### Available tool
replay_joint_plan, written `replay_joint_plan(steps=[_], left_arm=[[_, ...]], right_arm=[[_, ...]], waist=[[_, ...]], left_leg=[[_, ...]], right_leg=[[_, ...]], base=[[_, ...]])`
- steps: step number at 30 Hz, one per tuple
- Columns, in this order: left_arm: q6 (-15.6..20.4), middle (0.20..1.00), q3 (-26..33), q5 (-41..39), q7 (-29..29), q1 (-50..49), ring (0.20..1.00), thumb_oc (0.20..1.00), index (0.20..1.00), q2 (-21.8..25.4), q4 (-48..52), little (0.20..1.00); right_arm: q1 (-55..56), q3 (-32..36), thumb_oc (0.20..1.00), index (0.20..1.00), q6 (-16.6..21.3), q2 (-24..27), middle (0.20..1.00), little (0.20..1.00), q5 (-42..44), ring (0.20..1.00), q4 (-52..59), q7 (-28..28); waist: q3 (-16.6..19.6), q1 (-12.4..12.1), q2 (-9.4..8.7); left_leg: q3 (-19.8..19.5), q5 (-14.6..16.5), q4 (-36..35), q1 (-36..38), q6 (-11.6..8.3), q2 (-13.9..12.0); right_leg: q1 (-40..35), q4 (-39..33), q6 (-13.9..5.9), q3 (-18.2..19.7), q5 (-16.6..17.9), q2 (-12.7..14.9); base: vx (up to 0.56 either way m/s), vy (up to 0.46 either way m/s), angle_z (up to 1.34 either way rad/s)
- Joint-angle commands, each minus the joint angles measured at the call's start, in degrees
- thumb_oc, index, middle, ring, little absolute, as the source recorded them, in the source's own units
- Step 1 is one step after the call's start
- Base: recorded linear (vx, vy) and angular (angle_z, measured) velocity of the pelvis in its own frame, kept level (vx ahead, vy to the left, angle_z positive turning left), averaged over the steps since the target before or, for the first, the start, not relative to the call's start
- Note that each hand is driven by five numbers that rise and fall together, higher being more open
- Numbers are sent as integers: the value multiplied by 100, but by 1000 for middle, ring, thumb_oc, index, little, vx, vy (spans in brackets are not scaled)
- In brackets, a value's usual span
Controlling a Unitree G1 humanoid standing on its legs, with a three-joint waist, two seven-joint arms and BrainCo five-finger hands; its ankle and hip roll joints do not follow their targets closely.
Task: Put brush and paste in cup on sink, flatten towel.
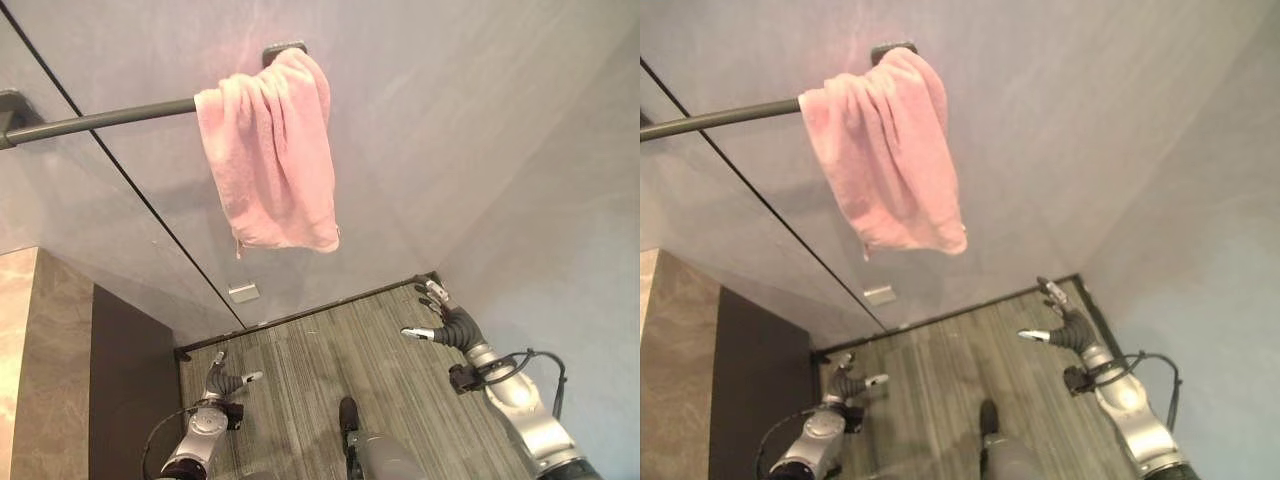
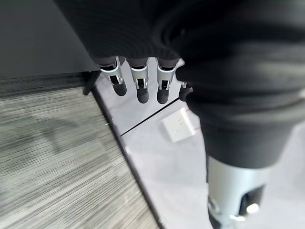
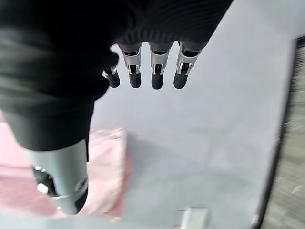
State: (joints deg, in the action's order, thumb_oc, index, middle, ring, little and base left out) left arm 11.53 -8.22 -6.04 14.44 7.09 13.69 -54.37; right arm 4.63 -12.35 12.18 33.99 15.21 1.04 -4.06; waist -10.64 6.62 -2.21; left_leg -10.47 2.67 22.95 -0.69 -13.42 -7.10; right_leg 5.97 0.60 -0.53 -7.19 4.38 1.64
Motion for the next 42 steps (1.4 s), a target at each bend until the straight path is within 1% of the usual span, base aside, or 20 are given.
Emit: replay_joint_plan(steps=[1,2,5,6,7,8,10,11,15,20,21,23,25,27,28,30,31,34,36,42], left_arm=[[208,1000,-38,43,-58,206,1000,1000,1000,560,286,1000],[207,1000,-41,43,-58,206,1000,1000,1000,558,287,1000],[206,1000,-36,120,-72,224,1000,1000,1000,661,661,1000],[203,1000,-45,120,-72,220,1000,1000,1000,659,666,1000],[244,1000,-42,135,-86,187,1000,1000,1000,720,921,1000],[244,1000,-42,135,-86,186,1000,1000,1000,720,921,1000],[321,1000,4,162,16,50,1000,1000,1000,846,1432,1000],[322,1000,4,161,-53,-125,1000,1000,1000,921,1940,1000],[386,1000,16,220,-182,-255,1000,1000,1000,1145,2577,1000],[436,1000,-139,169,-657,-305,1000,1000,1000,1851,3699,1000],[470,1000,-205,5,-854,-237,1000,1000,1000,2063,3933,1000],[508,1000,-236,-93,-962,-165,1000,1000,1000,2213,4067,1000],[581,1000,-374,-479,-1295,61,1000,1000,1000,2700,4372,1000],[621,1000,-427,-654,-1451,158,1000,1000,1000,2878,4498,1000],[672,1000,-546,-893,-1586,346,1000,1000,1000,3098,4551,1000],[760,1000,-726,-896,-1467,503,1000,1000,1000,3158,4506,1000],[630,1000,-753,-1249,-1757,657,1000,1000,1000,3272,4660,1000],[658,1000,-920,-1350,-1801,833,1000,1000,1000,3219,4641,1000],[648,1000,-1318,-1647,-2001,1205,1000,1000,1000,3149,4622,1000],[533,1000,-2217,-2038,-2248,2056,1000,1000,1000,3016,4815,1000]], right_arm=[[420,385,1000,1000,455,276,1000,1000,1131,1000,905,-346],[426,392,1000,1000,452,278,1000,1000,1134,1000,911,-348],[773,1083,1000,1000,533,336,1000,1000,1527,1000,1400,-279],[794,1098,1000,1000,525,336,1000,1000,1530,1000,1415,-281],[888,1441,1000,1000,583,322,1000,1000,1588,1000,1523,-246],[889,1441,1000,1000,583,321,1000,1000,1588,1000,1523,-246],[792,1619,1000,1000,696,243,1000,1000,1514,1000,1390,-51],[666,1744,1000,1000,622,317,1000,1000,1276,1000,1241,59],[319,1794,1000,1000,613,396,1000,1000,1266,1000,806,124],[-217,1437,1000,1000,413,440,1000,1000,2118,1000,86,-234],[-455,1242,1000,1000,331,473,1000,1000,2196,1000,-184,-322],[-602,1117,1000,1000,280,466,1000,1000,2374,1000,-364,-429],[-924,904,1000,1000,186,522,1000,1000,2652,1000,-814,-557],[-1004,891,1000,1000,138,549,1000,1000,2729,1000,-941,-603],[-1253,763,1000,1000,125,604,1000,1000,2909,1000,-1171,-607],[-1481,592,1000,1000,231,741,1000,1000,2789,1000,-1297,-552],[-1459,618,1000,1000,41,819,1000,1000,2819,1000,-1276,-651],[-1524,532,1000,1000,37,812,1000,1000,3050,1000,-1302,-718],[-1949,235,1000,1000,41,995,1000,1000,3113,1000,-1486,-774],[-2626,-319,1000,1000,-38,1439,1000,1000,3101,1000,-1522,-855]], waist=[[-51,-67,-393],[-55,-71,-379],[-28,16,-352],[-25,9,-351],[22,11,-331],[28,12,-333],[96,-41,-201],[115,-118,-219],[244,-178,-204],[294,-398,-241],[262,-454,-240],[230,-489,-237],[210,-488,-146],[237,-481,-150],[298,-504,-177],[290,-481,-208],[307,-477,-231],[342,-526,-298],[486,-558,-299],[538,-519,-251]], left_leg=[[1370,-732,1257,-367,789,108],[1365,-715,1286,-379,788,94],[2146,-614,649,-796,776,-125],[2148,-608,647,-791,779,-122],[2418,-474,-100,-935,829,-202],[2419,-479,-106,-937,829,-198],[2508,-905,-1717,-890,707,-285],[2241,-904,-1804,-757,681,-250],[2206,-734,-1940,-549,752,-130],[2247,-396,-2028,-221,1028,117],[2267,-313,-2081,-122,1142,182],[2298,-285,-2130,-37,1197,226],[2157,-333,-2282,78,1214,213],[2116,-325,-2341,134,1204,240],[2063,-307,-2418,175,1137,259],[1967,-248,-2412,175,1113,249],[1885,-262,-2346,183,1084,240],[1871,-279,-2376,236,1031,225],[1844,-344,-2452,290,938,163],[1670,-498,-2602,349,762,1]], right_leg=[[-184,48,-398,300,-52,356],[-185,48,-397,297,-51,344],[-459,-44,-403,48,-286,324],[-464,-46,-406,47,-290,328],[-587,-61,-478,-76,-409,365],[-581,-60,-479,-76,-409,368],[-705,-112,-575,-168,-510,307],[-834,-119,-635,-167,-525,371],[-883,-102,-709,-165,-540,438],[-724,647,-888,-5,-560,649],[-439,1190,-1020,16,-295,736],[-309,1534,-1129,15,-148,793],[44,1983,-1184,112,40,693],[53,1754,-1143,82,-6,692],[30,984,-1074,13,-35,793],[35,549,-1063,130,-38,811],[-143,513,-1131,210,36,845],[-327,280,-1074,201,4,819],[-601,-38,-1012,-52,-71,756],[-793,-62,-871,-319,-286,592]], base=[[201,-292,25],[207,-264,32],[237,-124,47],[255,1,75],[173,18,74],[331,84,73],[327,151,22],[239,109,-7],[202,128,-23],[113,175,-1],[65,192,1],[54,150,-7],[110,139,8],[119,8,20],[89,-54,13],[132,-88,2],[111,-71,22],[93,-68,58],[163,-136,24],[98,-102,17]])
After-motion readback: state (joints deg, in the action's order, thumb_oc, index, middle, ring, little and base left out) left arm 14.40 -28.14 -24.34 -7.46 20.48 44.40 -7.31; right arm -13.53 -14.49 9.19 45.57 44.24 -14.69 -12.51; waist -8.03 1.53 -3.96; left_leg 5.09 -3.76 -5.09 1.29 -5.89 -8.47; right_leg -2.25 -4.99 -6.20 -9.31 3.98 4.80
